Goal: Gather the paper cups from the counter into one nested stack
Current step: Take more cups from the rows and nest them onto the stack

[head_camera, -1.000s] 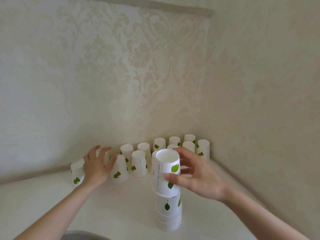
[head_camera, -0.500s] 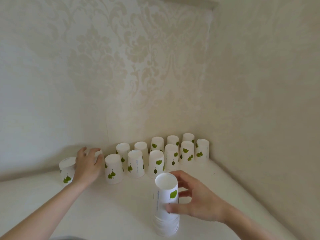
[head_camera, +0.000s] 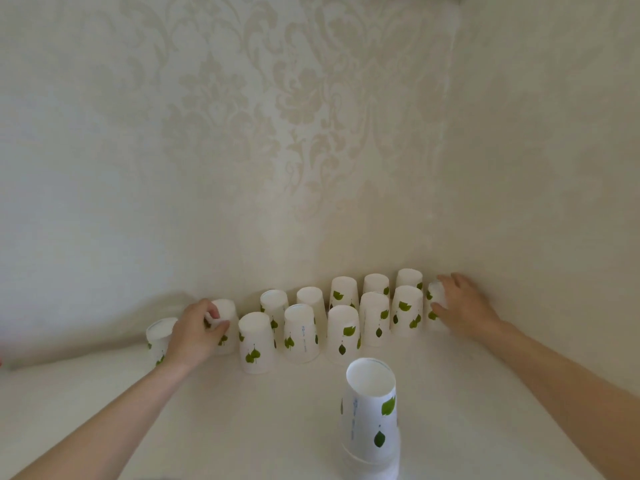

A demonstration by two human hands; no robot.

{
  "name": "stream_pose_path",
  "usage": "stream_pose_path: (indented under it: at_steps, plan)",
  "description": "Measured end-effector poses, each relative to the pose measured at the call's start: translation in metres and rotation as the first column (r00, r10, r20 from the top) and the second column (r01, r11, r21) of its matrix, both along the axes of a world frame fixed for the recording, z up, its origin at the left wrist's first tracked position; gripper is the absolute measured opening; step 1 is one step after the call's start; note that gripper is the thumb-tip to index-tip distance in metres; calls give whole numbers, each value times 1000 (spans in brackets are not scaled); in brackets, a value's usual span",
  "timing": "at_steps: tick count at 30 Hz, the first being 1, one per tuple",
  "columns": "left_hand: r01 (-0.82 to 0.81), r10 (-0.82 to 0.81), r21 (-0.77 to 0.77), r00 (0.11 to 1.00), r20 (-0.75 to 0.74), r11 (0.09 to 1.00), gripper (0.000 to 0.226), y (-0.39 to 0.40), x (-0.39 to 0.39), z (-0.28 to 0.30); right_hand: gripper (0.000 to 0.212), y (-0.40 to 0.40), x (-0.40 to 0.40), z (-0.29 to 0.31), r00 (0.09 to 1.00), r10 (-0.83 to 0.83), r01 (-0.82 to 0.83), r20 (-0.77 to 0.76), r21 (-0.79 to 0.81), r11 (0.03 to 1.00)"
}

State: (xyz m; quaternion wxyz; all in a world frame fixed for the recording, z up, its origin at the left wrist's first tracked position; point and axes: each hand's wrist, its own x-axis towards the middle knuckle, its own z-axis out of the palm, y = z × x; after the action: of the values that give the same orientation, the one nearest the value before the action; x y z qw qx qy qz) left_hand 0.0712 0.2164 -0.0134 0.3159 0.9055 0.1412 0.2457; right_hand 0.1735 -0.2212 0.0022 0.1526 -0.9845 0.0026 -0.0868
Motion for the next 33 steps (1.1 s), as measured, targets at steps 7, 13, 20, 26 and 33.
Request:
stream_pose_path:
  at_steps: [7, 13, 20, 26, 33]
  plan:
    - [15, -14, 0, 972, 236, 1000, 10, 4, -29, 54, 42, 14, 3, -10, 993, -68, 76, 96, -83, 994]
    - [264, -240, -21, 906, 347, 964, 16, -50, -81, 127, 43, -4, -49, 13, 979, -51, 31, 198, 103, 994]
    - [777, -768, -80, 629, 116, 624, 35, -144, -121, 151, 42, -10, -123, 92, 950, -4, -182, 313, 562, 807]
    - [791, -797, -102, 599, -77, 604, 55, -160, -114, 103, 32, 17, -169, 127, 881, 238, -459, 410, 614, 642]
    - [743, -769, -204, 630, -112, 638, 90, -104, -112, 80, 37, 56, -183, 111, 756, 580, -649, 304, 464, 603]
